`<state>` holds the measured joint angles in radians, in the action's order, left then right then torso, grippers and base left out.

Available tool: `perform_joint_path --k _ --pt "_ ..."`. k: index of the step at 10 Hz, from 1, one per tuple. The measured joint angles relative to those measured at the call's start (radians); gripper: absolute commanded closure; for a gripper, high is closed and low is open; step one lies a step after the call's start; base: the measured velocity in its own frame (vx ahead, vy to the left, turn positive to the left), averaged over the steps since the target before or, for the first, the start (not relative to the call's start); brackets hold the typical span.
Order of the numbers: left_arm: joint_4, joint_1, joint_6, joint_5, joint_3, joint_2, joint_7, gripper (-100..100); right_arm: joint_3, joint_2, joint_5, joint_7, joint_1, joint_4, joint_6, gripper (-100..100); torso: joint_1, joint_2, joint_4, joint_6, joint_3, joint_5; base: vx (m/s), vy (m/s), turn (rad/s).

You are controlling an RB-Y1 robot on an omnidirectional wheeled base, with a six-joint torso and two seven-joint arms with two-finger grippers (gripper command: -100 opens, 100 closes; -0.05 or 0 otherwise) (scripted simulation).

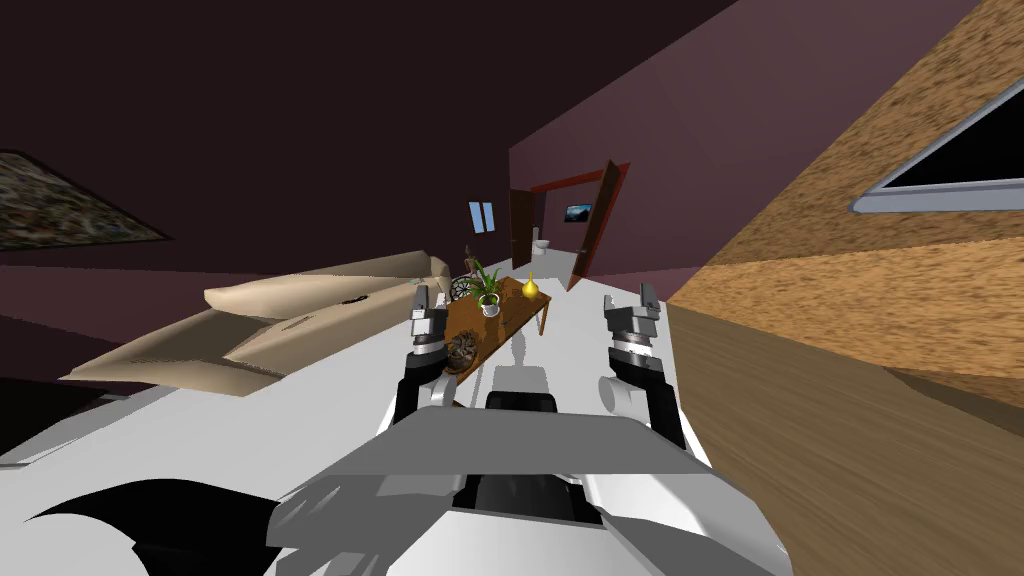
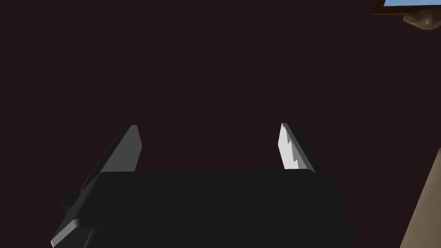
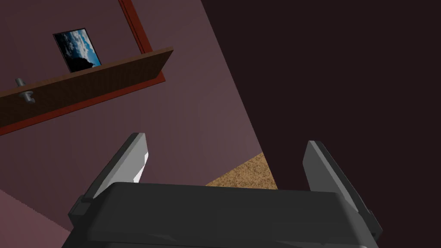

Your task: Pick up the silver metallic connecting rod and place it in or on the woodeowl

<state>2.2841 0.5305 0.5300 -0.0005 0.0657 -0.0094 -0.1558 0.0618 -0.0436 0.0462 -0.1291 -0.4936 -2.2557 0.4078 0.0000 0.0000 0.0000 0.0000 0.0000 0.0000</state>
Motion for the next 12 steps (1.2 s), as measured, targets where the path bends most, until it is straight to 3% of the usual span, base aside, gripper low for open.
perform_joint_path --k 5,8,12 --pt "-0.034 0.013 -0.066 0.039 -0.011 0.112 0.038 -100 0.0 0.0 0.0 0.0 0.0 0.0 0.0 0 -0.002 -0.002 -0.001 0.0 -0.001 0.0 0.029 -0.03 -0.082" --pt "-0.07 0.044 -0.13 0.096 -0.043 0.182 0.099 -100 0.0 0.0 0.0 0.0 0.0 0.0 0.0 0 -0.003 -0.002 -0.001 0.0 -0.001 -0.001 0.039 -0.048 -0.123" --pt "-0.123 0.066 -0.229 0.155 -0.058 0.221 0.159 -100 0.0 0.0 0.0 0.0 0.0 0.0 0.0 0 -0.002 -0.002 0.0 0.0 -0.001 -0.001 0.038 -0.04 -0.111"
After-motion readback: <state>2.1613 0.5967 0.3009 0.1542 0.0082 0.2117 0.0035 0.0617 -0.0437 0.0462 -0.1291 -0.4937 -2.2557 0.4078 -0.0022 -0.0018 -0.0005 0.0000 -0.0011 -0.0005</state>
